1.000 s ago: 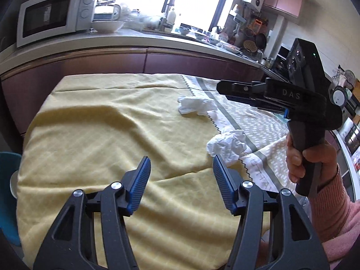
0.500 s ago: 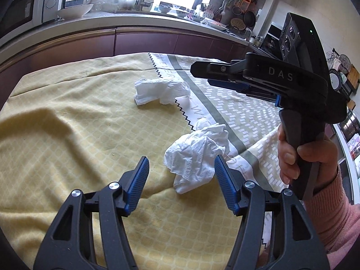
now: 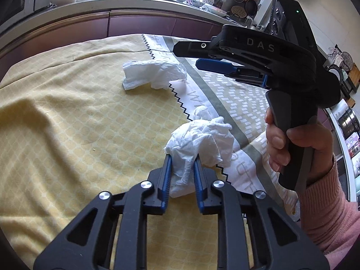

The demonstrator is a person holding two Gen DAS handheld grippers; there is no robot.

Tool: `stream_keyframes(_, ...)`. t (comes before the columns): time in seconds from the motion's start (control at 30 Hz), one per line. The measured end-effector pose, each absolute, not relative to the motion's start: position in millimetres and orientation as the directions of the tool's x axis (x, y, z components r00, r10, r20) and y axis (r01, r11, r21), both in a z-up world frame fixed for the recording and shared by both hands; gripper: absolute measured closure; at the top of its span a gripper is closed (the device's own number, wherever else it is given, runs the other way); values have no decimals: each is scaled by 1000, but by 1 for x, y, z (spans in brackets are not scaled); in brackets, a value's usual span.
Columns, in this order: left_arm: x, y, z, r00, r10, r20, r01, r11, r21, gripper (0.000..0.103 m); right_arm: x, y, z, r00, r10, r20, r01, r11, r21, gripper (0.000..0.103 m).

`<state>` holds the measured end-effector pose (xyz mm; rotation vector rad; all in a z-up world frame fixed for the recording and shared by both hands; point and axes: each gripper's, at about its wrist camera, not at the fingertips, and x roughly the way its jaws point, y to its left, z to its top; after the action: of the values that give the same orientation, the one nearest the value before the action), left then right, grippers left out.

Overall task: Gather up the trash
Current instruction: 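Grasp a crumpled white tissue with the left tool while the right tool grasps another tissue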

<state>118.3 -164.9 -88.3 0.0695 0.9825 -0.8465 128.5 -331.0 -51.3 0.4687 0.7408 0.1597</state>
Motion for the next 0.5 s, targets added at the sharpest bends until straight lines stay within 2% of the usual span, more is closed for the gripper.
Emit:
stream_keyframes(0.13, 116, -162, -87, 274, -604, -748, 653, 688, -316, 93, 130, -333, -53, 731, 300, -613, 28, 884, 466, 43)
stream_keyframes(0.37, 113, -146, -75, 312, -612, -727, 636, 703, -319, 94, 140, -328, -56, 722, 278, -634, 34, 900, 434, 43)
stream_keyframes(0.5, 114, -130, -70, 340, -606, -719, 613, 723, -319, 94, 149, -323, -63, 698, 270, -664, 49, 906, 420, 37)
